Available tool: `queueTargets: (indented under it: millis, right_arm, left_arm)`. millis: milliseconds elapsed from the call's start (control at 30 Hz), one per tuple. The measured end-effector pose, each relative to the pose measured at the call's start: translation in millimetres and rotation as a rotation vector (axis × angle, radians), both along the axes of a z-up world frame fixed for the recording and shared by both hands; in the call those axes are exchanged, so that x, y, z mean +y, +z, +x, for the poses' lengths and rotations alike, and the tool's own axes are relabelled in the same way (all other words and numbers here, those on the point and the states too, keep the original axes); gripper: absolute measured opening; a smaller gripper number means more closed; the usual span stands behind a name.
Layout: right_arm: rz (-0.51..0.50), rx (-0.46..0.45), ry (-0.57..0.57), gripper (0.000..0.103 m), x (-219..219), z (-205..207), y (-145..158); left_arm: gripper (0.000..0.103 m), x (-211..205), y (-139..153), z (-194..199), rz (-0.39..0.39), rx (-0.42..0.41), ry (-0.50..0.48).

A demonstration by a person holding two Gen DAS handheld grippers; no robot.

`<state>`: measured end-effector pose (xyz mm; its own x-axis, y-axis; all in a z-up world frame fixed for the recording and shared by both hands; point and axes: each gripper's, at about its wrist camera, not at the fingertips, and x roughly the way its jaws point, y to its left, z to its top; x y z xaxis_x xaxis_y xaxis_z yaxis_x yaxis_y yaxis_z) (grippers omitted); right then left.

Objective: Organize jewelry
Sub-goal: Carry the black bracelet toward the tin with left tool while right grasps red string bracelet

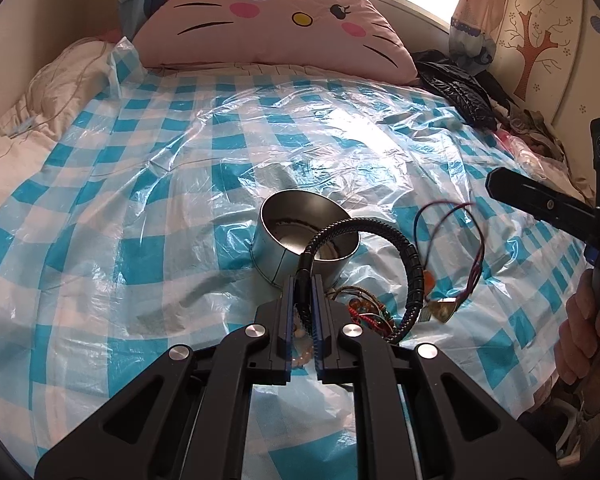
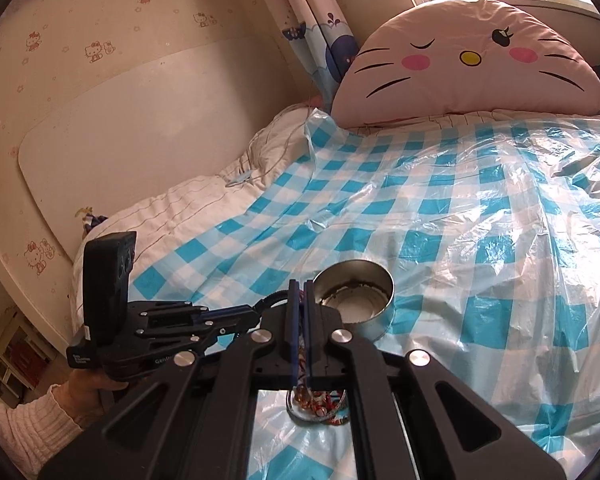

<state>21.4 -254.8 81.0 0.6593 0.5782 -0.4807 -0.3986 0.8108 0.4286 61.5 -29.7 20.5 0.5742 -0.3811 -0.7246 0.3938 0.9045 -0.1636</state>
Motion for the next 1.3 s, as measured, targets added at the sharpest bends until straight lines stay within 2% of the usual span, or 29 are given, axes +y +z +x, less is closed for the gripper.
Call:
queueTargets:
  millis: [233, 367, 400, 433, 467, 633, 700, 733, 767, 933, 1067, 1233, 1267, 1300]
  right_arm:
    - [0.036, -0.014, -0.038, 0.003, -1, 23, 4]
    - [-0.029, 0.097, -0.055, 0.005, -2, 36, -21]
    - [-0.049, 0.137, -0.057, 0.012, -3, 38, -33]
    - [-0.071, 0.183, -0.055, 0.048, -4, 39, -47]
    - [-0.101, 0.221, -0.067, 0.069, -4, 38, -62]
    - [-0.195, 0.332, -0.059, 0.068, -2, 32, -112]
    - [-0.196, 0.362, -0.031, 0.05, 2, 33, -126]
    - [-0.193, 0.37, -0.012, 0.023, 5, 33, -130]
    - [-0.172, 0.371, 0.002, 0.007, 5, 32, -130]
    - [-0.031, 0.274, -0.013, 0.005, -6, 22, -100]
    - [0.021, 0.189, -0.041, 0.005, -13, 21, -62]
    - [-0.002, 0.132, -0.06, 0.005, -14, 29, -32]
    - [-0.026, 0.143, -0.066, 0.007, -14, 31, -32]
    - [-0.05, 0.163, -0.067, 0.014, -14, 34, -36]
  left_arm:
    - [0.008, -9, 0, 26, 0.018, 0.004, 0.031]
    - [0.008, -8, 0, 33, 0.013, 0.003, 0.037]
    - [0.008, -8, 0, 33, 0.013, 0.002, 0.036]
    - [0.008, -7, 0, 33, 0.013, 0.003, 0.036]
    - [0.008, -8, 0, 34, 0.013, 0.004, 0.037]
    - [0.008, -7, -4, 33, 0.007, 0.014, 0.038]
    - [0.008, -8, -5, 33, 0.011, 0.016, 0.039]
    - [0.008, -9, -6, 33, 0.012, 0.017, 0.039]
    - [0.008, -9, -7, 33, 0.013, 0.017, 0.039]
    - [0.008, -9, -7, 35, 0.018, 0.014, 0.04]
    - [0.008, -12, -9, 38, 0.024, 0.018, 0.036]
    - [0.008, -14, -11, 42, 0.017, 0.023, 0.039]
    - [0.008, -14, -11, 42, 0.015, 0.022, 0.04]
    - [0.008, -14, -11, 42, 0.014, 0.022, 0.041]
